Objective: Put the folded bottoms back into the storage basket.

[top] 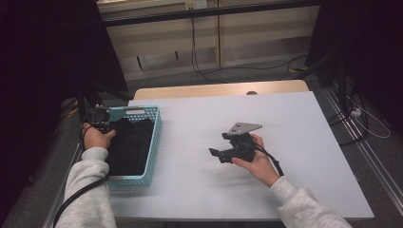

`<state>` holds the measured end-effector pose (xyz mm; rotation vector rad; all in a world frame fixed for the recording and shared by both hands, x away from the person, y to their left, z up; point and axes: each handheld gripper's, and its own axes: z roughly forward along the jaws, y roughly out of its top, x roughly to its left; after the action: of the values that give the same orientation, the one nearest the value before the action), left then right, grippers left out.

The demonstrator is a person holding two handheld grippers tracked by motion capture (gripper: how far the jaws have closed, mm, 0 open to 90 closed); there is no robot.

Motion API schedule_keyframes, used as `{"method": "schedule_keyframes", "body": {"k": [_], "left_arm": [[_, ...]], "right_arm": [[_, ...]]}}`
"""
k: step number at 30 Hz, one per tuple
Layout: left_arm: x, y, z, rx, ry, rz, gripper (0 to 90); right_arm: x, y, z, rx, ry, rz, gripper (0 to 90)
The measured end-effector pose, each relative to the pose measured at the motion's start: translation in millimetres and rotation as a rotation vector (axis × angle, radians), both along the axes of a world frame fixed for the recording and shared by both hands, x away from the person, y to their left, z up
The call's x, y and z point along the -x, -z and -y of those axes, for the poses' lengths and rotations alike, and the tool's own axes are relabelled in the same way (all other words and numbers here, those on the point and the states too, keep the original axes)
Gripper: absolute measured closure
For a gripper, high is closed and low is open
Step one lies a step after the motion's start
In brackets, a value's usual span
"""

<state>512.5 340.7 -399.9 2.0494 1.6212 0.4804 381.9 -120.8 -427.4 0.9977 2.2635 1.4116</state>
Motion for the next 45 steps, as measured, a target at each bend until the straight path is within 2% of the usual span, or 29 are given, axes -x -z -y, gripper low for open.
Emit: {"method": "schedule_keyframes", "body": {"k": [3, 6, 10, 16, 20, 21, 25, 28, 29, 35, 37, 40, 45], "left_arm": [[0.8, -2.1, -3.7, -0.025, -0.020, 0.007, 90.0], [1.9, -1.0, -7.5, 0.005, -0.025, 0.009, 90.0], [3.9, -2.8, -4.7, 0.011, -0.024, 0.014, 89.7], [10.8, -12.3, 6.9, 0.037, 0.011, 0.037, 87.6], [15.6, -8.6, 17.3, 0.047, 0.054, 0.012, 89.0], [17.3, -5.0, 21.4, 0.061, 0.060, -0.003, 89.7], [20.2, 12.2, 29.8, 0.044, 0.091, -0.066, 90.0], [21.5, 24.8, 27.2, 0.028, 0.064, -0.097, 89.9], [22.4, 28.1, 25.2, 0.039, 0.056, -0.100, 90.0], [31.4, 25.7, 19.9, 0.042, 0.011, -0.135, 90.0], [33.5, 25.8, 16.0, 0.052, 0.022, -0.124, 90.0], [34.3, 23.3, 16.6, 0.071, 0.011, -0.102, 87.4], [32.8, 9.0, 25.2, 0.090, 0.031, -0.066, 79.8]], "right_arm": [[-0.2, 0.3, 0.0, 0.001, 0.000, -0.001, 20.6], [0.1, 0.4, -0.6, 0.003, -0.002, 0.001, 20.6], [0.4, 0.4, -0.7, 0.008, -0.002, 0.000, 20.6], [1.4, -0.5, 2.1, 0.008, 0.002, -0.003, 20.4], [3.5, -0.1, 4.2, 0.014, 0.003, -0.002, 20.3], [3.9, 0.0, 4.8, 0.012, 0.003, -0.004, 20.3], [5.2, 0.3, 7.7, 0.011, 0.007, -0.003, 20.3], [6.8, 0.0, 9.0, 0.012, 0.007, -0.001, 20.3], [7.4, -0.1, 9.3, 0.012, 0.007, -0.001, 20.3], [9.7, 0.1, 12.7, 0.016, 0.006, 0.002, 20.3], [10.2, -0.1, 13.3, 0.015, 0.006, 0.004, 20.3], [11.2, -0.9, 13.6, 0.018, 0.006, 0.007, 20.3], [11.9, -1.3, 16.7, 0.018, 0.010, 0.005, 20.3]]}}
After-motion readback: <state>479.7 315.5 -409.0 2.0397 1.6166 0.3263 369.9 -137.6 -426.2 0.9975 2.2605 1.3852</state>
